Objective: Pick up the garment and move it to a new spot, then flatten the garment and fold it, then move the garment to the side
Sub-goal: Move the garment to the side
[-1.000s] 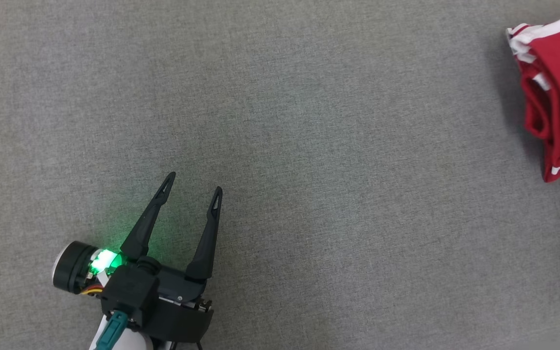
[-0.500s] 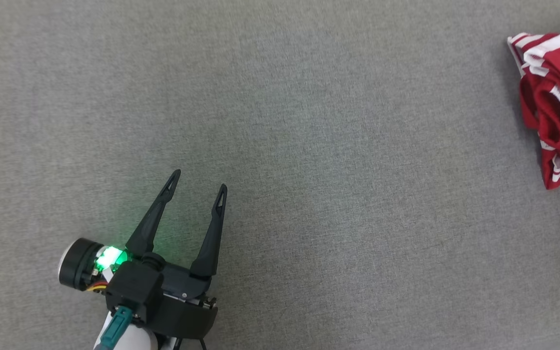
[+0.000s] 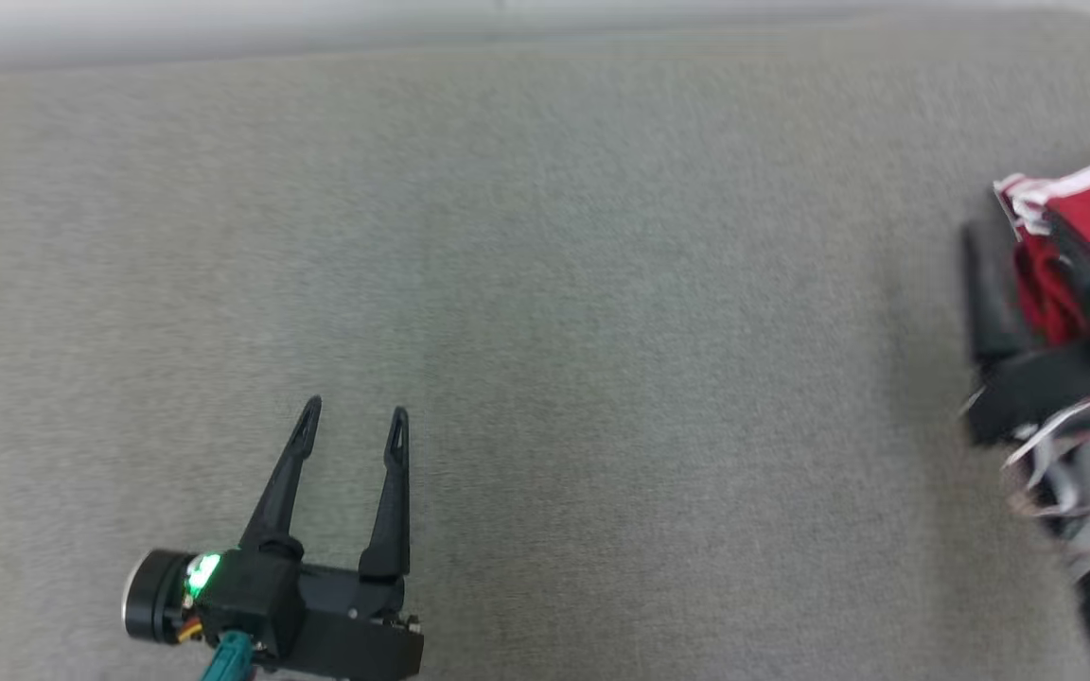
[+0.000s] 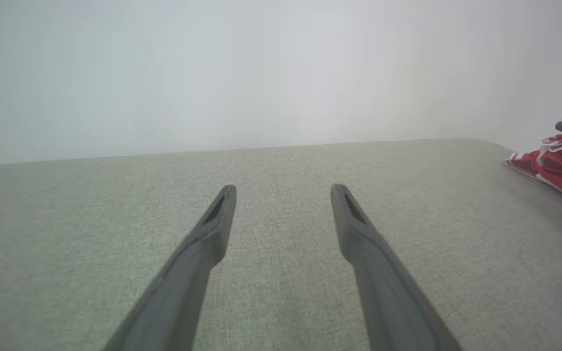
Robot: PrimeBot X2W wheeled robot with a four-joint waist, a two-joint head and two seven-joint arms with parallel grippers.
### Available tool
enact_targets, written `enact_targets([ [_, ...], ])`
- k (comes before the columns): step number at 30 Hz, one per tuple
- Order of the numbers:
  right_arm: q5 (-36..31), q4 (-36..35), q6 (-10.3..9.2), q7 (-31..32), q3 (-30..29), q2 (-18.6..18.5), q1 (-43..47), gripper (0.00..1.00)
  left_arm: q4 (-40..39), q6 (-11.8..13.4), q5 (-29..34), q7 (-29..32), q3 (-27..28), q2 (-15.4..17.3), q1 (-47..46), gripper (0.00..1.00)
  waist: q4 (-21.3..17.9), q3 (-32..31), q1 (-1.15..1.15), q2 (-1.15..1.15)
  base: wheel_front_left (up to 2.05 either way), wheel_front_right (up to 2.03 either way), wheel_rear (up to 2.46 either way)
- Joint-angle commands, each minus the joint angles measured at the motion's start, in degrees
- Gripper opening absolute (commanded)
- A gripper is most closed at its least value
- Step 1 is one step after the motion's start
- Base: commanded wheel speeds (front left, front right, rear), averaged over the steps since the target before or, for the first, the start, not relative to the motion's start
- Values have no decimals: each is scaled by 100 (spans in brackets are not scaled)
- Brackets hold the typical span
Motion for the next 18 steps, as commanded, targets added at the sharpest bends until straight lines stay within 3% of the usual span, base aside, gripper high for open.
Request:
enact_targets([
  [1, 80, -144, -17, -18, 91, 144, 249, 100, 66, 26, -119, -15, 19, -39, 144, 100, 421, -482, 1, 0, 0, 0, 0],
  [9, 135, -1095, -17, -20, 376, 703, 1134, 100, 254, 132, -410, -15, 250, -76, 420, 100, 741, -991, 1, 0, 0, 0, 0],
  [18, -155, -2139, -17, -11, 289, 1103, 2070, 100, 18, -34, -584, -15, 355, -87, 803, 100, 816, -1499, 1, 0, 0, 0, 0],
])
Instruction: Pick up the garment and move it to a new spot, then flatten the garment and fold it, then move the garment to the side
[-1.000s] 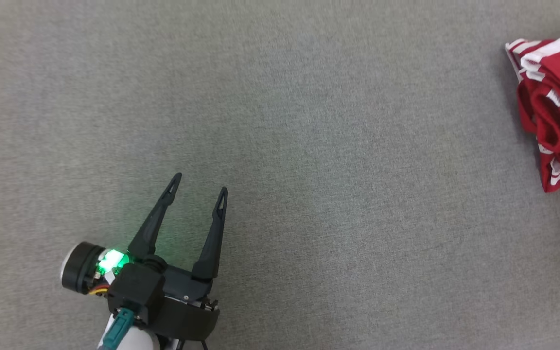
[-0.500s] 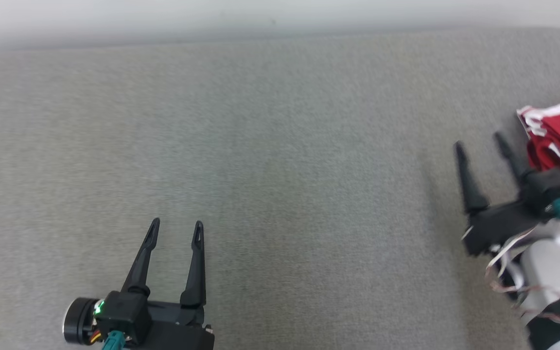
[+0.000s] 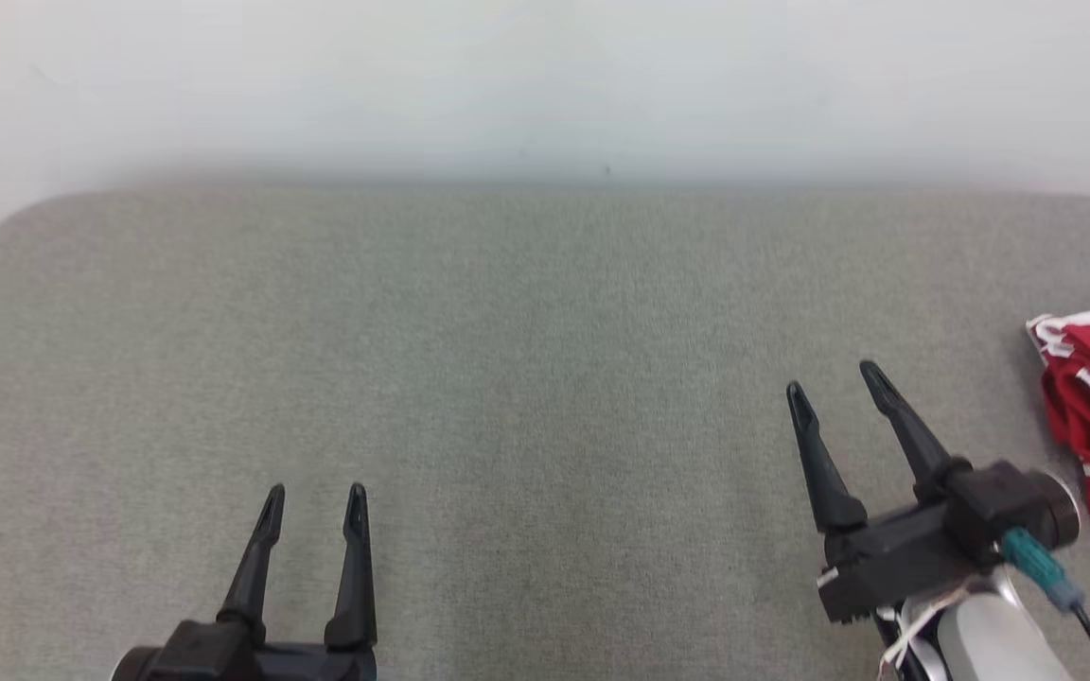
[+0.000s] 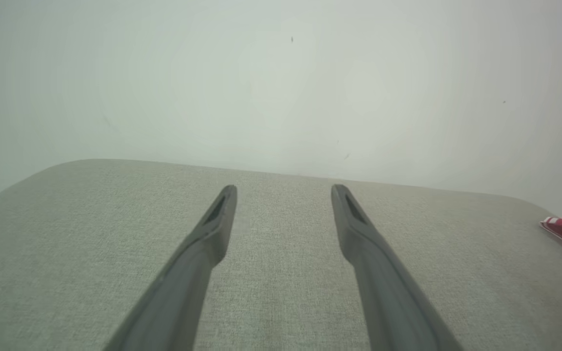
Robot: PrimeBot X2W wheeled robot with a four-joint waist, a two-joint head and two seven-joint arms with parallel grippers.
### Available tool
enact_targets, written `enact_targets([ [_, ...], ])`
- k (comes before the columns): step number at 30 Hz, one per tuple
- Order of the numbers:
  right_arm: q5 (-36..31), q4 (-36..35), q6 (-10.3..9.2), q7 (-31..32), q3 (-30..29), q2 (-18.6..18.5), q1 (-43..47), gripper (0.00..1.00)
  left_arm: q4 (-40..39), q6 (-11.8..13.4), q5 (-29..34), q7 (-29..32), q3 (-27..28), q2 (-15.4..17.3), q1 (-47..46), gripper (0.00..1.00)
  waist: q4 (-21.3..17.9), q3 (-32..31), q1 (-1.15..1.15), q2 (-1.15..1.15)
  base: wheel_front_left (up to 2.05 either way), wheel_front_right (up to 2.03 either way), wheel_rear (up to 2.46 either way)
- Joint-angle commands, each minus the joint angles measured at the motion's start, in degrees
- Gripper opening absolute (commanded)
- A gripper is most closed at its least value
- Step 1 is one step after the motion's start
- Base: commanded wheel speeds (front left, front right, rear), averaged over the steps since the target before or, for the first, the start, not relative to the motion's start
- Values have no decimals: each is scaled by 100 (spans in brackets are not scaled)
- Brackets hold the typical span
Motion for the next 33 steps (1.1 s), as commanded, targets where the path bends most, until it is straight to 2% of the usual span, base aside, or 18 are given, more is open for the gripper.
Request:
enact_targets([
  [1, -90, -212, -17, 1, -137, 129, 237, 100, -57, -12, 68, -15, 28, -10, 153, 100, 109, -317, 2, 1, 0, 0, 0],
  [7, -321, -741, -17, 1, -570, 532, 974, 100, -112, 37, 232, -15, 47, -12, 420, 100, 74, -556, 2, 1, 0, 0, 0],
  [10, -416, -869, -17, 0, -598, 625, 1311, 100, -135, 18, 408, -15, 28, -13, 521, 100, 30, -648, 2, 1, 0, 0, 0],
  [21, -465, -935, -17, 0, -748, 721, 1931, 100, -13, 20, 390, -15, -8, -12, 772, 100, -107, -842, 2, 1, 0, 0, 0],
  [33, -438, -882, -17, 0, -838, 799, 2059, 100, 193, 43, 351, -15, -29, -12, 830, 100, -114, -962, 2, 1, 0, 0, 0],
])
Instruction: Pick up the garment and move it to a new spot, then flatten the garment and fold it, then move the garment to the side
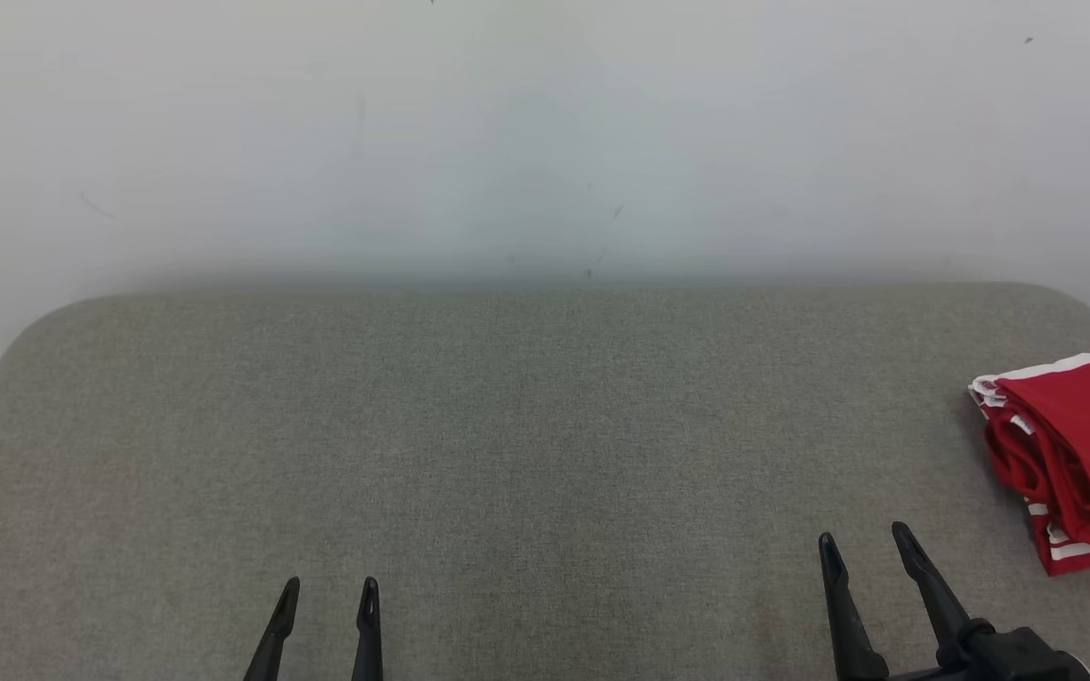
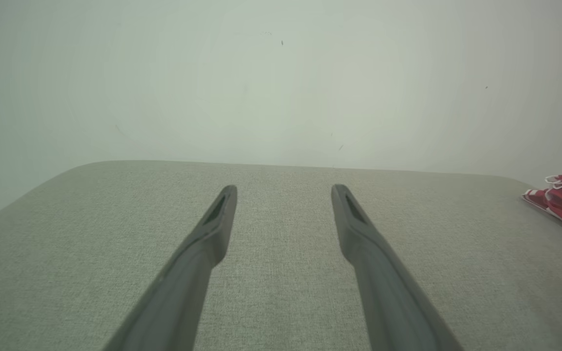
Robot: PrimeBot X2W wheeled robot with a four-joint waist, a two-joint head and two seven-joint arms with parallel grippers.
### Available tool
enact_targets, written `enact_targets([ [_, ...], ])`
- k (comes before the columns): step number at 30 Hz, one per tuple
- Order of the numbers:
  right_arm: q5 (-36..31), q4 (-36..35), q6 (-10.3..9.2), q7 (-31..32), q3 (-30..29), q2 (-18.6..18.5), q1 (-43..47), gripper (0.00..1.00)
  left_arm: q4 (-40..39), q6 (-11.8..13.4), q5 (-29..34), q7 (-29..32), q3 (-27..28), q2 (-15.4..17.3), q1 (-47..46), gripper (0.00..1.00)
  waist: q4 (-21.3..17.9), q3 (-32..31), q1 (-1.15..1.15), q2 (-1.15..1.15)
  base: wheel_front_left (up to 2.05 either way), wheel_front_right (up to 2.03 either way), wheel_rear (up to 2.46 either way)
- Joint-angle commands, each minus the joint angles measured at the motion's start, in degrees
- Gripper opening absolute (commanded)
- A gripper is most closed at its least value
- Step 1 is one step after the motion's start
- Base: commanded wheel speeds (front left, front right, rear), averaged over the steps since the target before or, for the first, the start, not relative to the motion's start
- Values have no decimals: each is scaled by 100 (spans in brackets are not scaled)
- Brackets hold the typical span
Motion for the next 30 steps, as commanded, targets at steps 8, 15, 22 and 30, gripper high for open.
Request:
enact_targets([
  [8, 31, 11, -17, 3, -15, 46, 46, 100, 85, 27, -90, -15, -8, -6, 84, 100, 3, 0, 0, 0, 0, 0, 0],
  [15, 210, 176, 0, 36, 0, 38, 50, 0, 237, 5, -283, 38, 12, 4, 24, 0, 1, 5, 0, 0, 0, 0, 0],
  [22, 1063, 292, -1, 223, -59, 33, -129, 0, 337, -53, -1113, 224, 147, 43, -135, 0, -7, 27, 0, 0, 0, 0, 0],
  [30, 1828, 404, -1, 393, -115, 34, -295, 0, 454, -114, -1859, 394, 271, 72, -292, 0, -14, 50, 0, 0, 0, 0, 0],
])
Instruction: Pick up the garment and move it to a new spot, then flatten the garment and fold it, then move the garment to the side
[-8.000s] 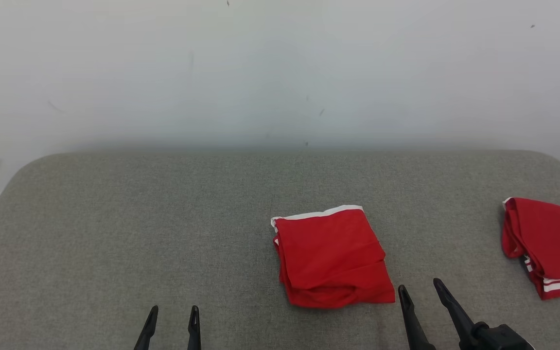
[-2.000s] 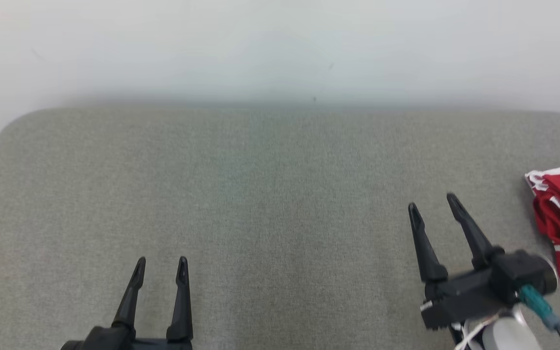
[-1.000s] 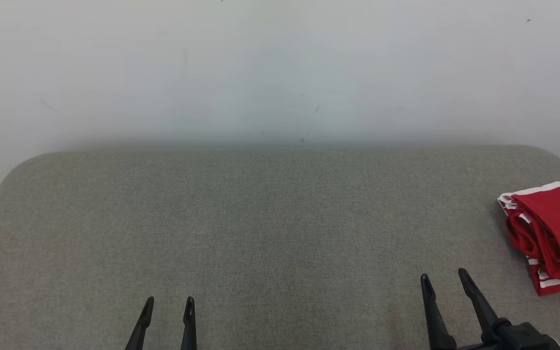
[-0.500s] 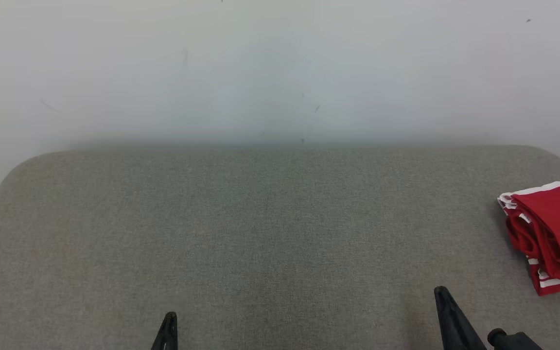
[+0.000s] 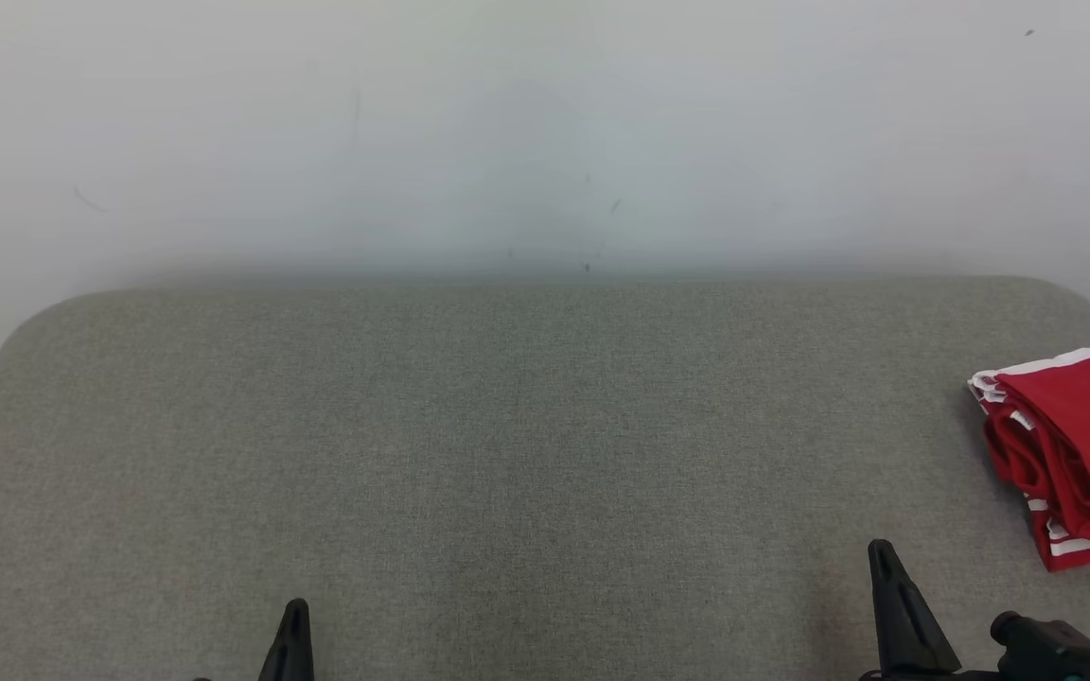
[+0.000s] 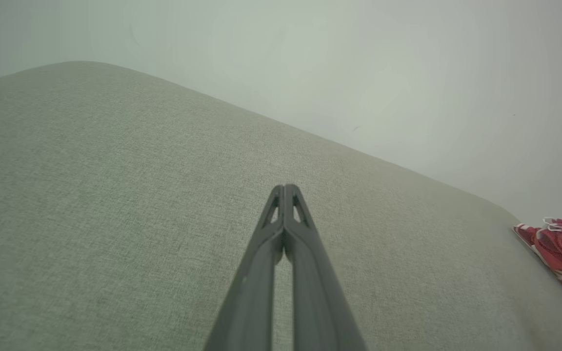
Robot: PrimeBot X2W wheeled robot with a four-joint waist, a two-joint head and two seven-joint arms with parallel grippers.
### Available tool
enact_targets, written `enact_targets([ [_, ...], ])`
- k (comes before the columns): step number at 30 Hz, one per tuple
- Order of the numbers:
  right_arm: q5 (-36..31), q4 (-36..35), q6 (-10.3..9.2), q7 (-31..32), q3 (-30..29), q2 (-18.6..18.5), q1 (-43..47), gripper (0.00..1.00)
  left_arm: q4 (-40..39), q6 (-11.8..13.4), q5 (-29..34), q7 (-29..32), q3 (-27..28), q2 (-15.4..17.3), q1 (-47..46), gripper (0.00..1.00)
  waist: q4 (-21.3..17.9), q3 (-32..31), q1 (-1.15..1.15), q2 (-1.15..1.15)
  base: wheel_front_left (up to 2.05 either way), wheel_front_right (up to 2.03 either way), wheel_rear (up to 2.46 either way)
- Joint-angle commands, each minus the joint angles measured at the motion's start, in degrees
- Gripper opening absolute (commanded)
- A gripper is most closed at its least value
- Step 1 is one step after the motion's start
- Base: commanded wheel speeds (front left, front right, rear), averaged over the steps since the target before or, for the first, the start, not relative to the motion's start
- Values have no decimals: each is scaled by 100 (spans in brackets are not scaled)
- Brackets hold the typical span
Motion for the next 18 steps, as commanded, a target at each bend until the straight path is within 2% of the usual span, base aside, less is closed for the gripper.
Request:
enact_targets([
  [1, 192, -52, -2, 27, -32, -4, -173, 0, -49, -39, -183, 33, 49, 28, -176, 0, -1, 2, 0, 0, 0, 0, 0],
  [18, 1773, 160, -3, 394, -166, 13, -500, 0, 121, -160, -1715, 403, 336, 66, -477, 0, -19, 58, 0, 0, 0, 0, 0],
])
